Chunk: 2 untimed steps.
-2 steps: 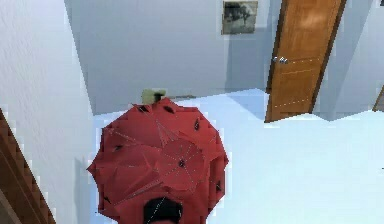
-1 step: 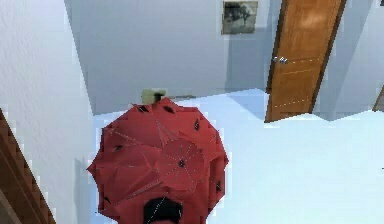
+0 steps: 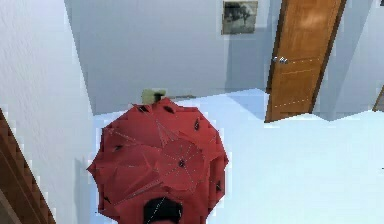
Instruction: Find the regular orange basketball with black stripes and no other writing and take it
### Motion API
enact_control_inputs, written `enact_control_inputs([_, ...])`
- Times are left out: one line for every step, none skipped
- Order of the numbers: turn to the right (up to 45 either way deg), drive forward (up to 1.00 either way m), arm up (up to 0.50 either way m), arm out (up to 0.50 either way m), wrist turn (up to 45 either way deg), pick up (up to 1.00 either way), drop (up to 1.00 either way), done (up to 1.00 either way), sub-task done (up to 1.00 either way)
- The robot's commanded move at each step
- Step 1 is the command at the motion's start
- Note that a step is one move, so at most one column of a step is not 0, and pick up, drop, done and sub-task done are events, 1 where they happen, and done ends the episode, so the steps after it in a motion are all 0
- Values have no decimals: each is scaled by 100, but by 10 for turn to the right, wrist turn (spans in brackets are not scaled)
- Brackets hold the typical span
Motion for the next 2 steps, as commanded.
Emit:
enact_control_inputs([0, 0, 10, 0, 0, 0, 0, 0, 0])
enact_control_inputs([0, 0, 0, 0, 0, 0, 0, 100, 0])
